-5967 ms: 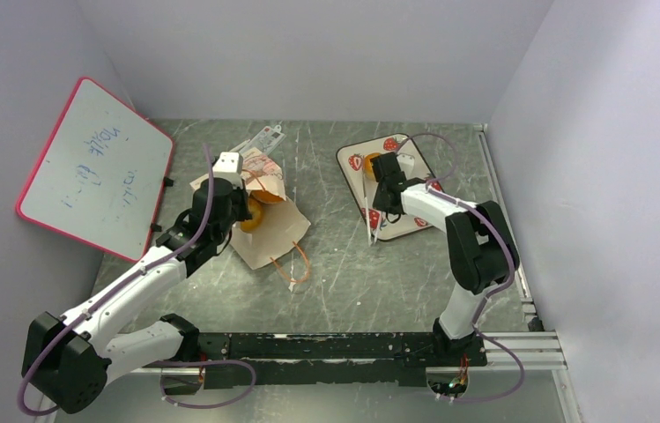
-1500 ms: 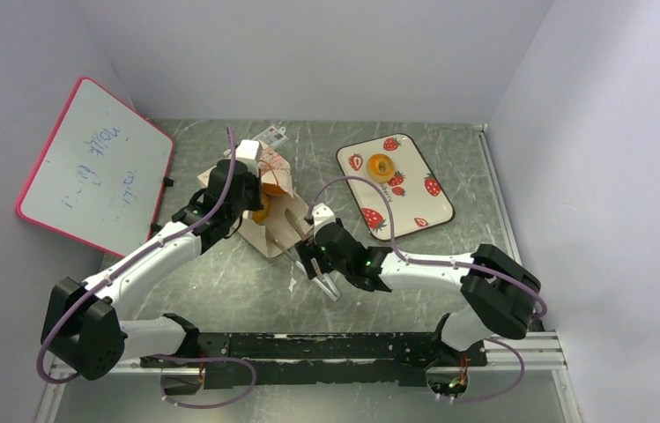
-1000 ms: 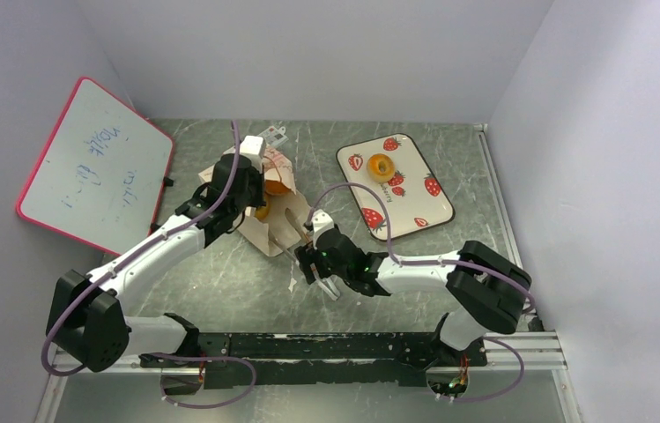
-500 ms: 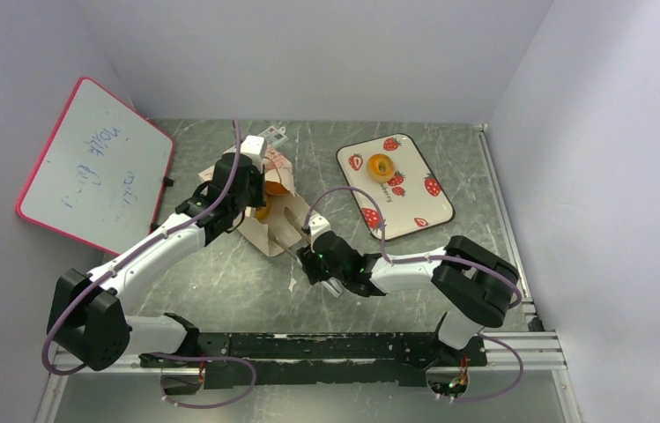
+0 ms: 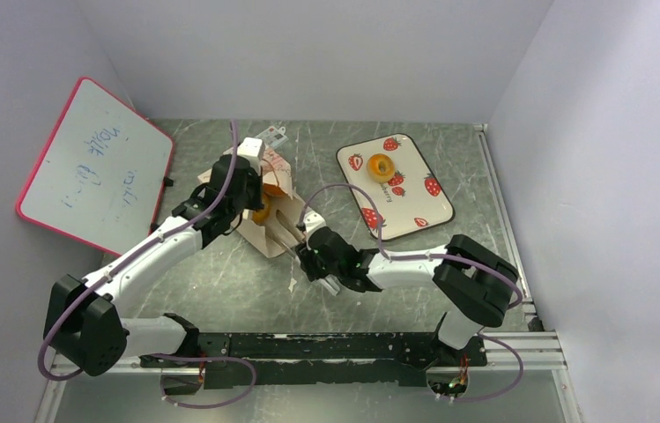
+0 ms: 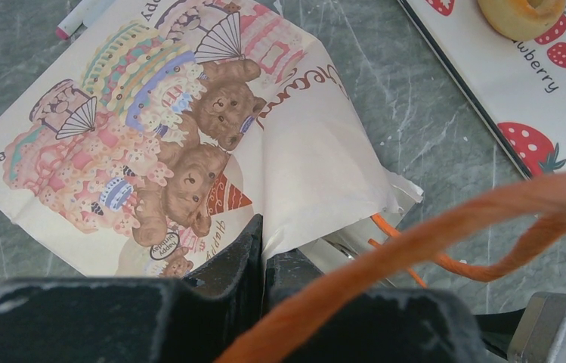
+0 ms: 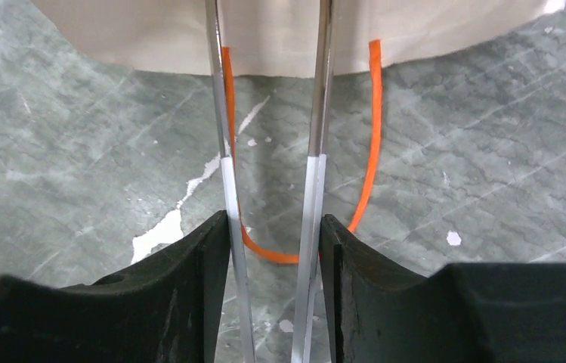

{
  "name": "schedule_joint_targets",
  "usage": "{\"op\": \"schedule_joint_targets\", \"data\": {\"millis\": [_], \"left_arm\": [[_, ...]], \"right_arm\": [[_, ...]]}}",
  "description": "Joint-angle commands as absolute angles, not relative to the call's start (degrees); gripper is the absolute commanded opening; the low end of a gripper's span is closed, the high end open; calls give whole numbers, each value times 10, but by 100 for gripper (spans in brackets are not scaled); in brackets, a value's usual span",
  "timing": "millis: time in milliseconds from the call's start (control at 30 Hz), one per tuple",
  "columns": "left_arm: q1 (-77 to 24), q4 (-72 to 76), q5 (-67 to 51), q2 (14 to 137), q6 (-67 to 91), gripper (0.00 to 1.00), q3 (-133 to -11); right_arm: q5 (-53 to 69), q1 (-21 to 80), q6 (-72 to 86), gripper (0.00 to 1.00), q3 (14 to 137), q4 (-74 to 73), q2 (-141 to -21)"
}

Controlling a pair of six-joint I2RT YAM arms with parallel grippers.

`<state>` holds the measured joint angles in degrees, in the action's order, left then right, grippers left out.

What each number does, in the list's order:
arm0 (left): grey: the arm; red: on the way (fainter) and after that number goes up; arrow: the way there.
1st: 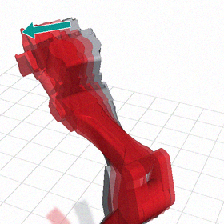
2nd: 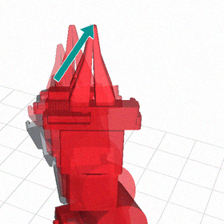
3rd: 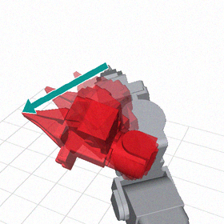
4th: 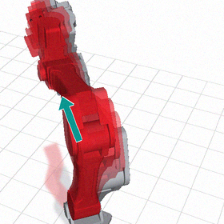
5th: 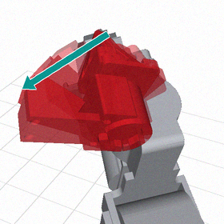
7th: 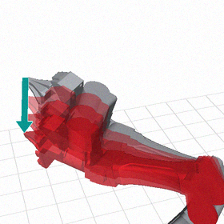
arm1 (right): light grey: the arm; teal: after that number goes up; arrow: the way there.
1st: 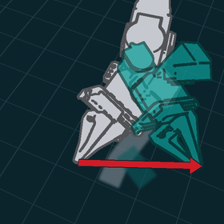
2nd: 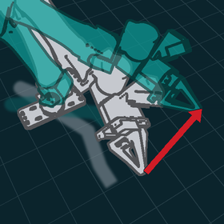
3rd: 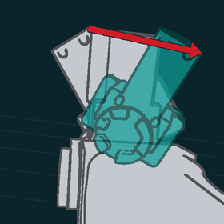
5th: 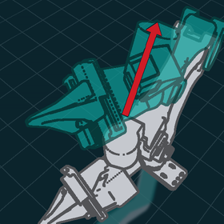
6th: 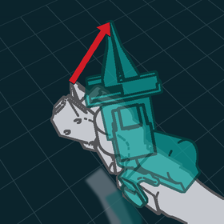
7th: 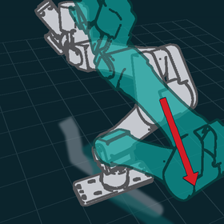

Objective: Take the fake bread out of the paper bag
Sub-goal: Pick up the clamp at the center of the board.

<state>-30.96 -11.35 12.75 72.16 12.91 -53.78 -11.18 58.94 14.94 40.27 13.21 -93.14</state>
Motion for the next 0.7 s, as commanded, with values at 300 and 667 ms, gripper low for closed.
{"op": "schedule_joint_targets", "data": {"millis": [300, 667], "left_arm": [[-312, -134, 109, 706, 142, 7, -524], [-313, -137, 109, 711, 132, 7, -530]], "right_arm": [[-85, 589, 141, 48, 533, 10, -956], [-102, 588, 176, 49, 594, -69, -985]]}}
